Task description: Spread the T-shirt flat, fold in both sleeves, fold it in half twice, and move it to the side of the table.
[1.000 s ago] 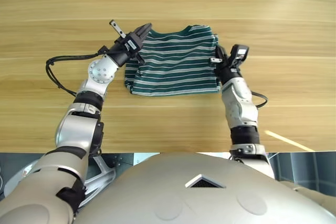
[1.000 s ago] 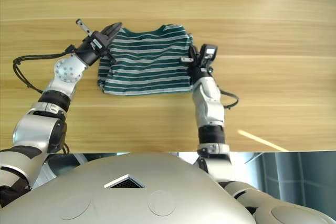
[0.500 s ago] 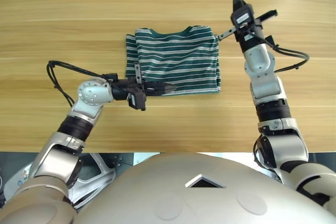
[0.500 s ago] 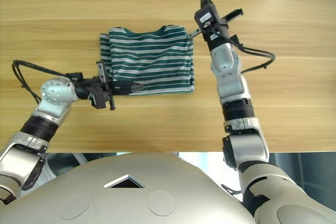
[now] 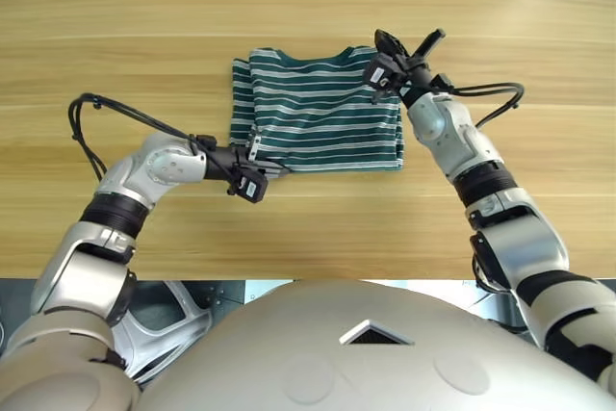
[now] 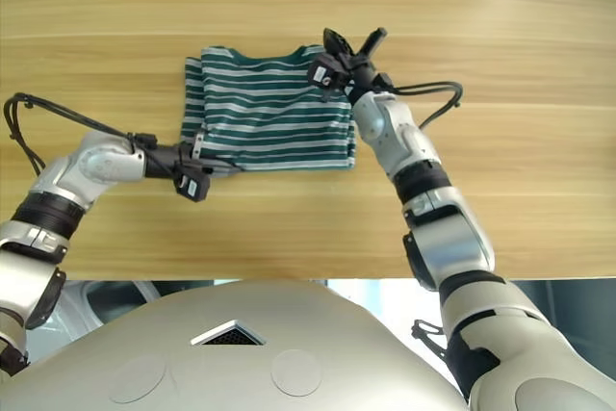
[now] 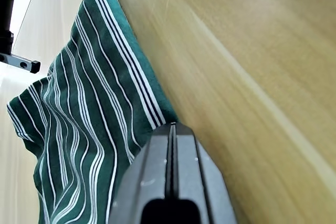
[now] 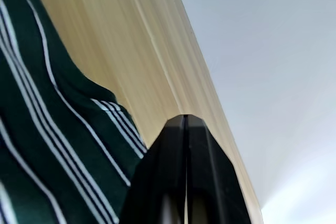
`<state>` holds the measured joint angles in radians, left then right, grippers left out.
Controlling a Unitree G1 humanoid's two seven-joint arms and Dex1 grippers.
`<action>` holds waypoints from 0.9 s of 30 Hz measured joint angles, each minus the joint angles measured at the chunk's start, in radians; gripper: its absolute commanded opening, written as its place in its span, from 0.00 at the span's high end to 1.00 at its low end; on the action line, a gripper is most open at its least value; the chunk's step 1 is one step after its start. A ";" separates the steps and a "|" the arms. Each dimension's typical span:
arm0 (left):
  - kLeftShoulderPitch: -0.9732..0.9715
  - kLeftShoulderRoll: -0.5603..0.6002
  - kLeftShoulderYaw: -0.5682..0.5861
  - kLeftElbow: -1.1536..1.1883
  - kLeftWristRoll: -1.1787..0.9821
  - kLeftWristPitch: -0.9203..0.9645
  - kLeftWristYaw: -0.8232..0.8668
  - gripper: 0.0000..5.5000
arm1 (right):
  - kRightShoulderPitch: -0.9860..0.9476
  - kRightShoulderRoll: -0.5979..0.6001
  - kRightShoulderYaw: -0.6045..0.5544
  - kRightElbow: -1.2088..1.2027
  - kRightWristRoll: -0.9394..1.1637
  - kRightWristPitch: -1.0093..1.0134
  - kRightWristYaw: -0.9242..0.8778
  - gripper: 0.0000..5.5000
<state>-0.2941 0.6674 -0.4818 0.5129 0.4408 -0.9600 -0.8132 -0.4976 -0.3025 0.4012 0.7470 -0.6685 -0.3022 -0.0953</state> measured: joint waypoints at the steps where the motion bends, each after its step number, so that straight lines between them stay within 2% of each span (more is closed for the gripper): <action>1: -0.008 0.000 -0.005 0.005 0.009 -0.004 0.010 1.00 | -0.010 0.003 0.012 0.018 -0.012 0.000 0.004 1.00; 8: -0.034 0.005 -0.038 0.044 0.043 -0.022 0.075 1.00 | -0.054 -0.007 0.126 0.098 -0.068 -0.009 0.101 1.00; 13: -0.063 0.010 -0.046 0.091 0.086 -0.020 0.146 1.00 | -0.017 -0.133 0.198 -0.001 -0.073 -0.083 0.263 1.00; 17: -0.078 0.009 -0.056 0.125 0.097 -0.021 0.194 1.00 | 0.115 -0.270 0.200 -0.229 -0.021 -0.142 0.390 1.00; 22: -0.115 0.006 -0.068 0.186 0.124 -0.020 0.248 1.00 | 0.390 -0.423 0.171 -0.625 0.200 -0.164 0.605 1.00; 27: -0.141 -0.001 -0.078 0.236 0.124 -0.020 0.278 1.00 | 0.515 -0.470 0.154 -0.854 0.361 -0.160 0.750 1.00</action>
<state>-0.4354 0.6664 -0.5603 0.7489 0.5653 -0.9802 -0.5351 0.0170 -0.7721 0.5557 -0.1072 -0.3079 -0.4619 0.6546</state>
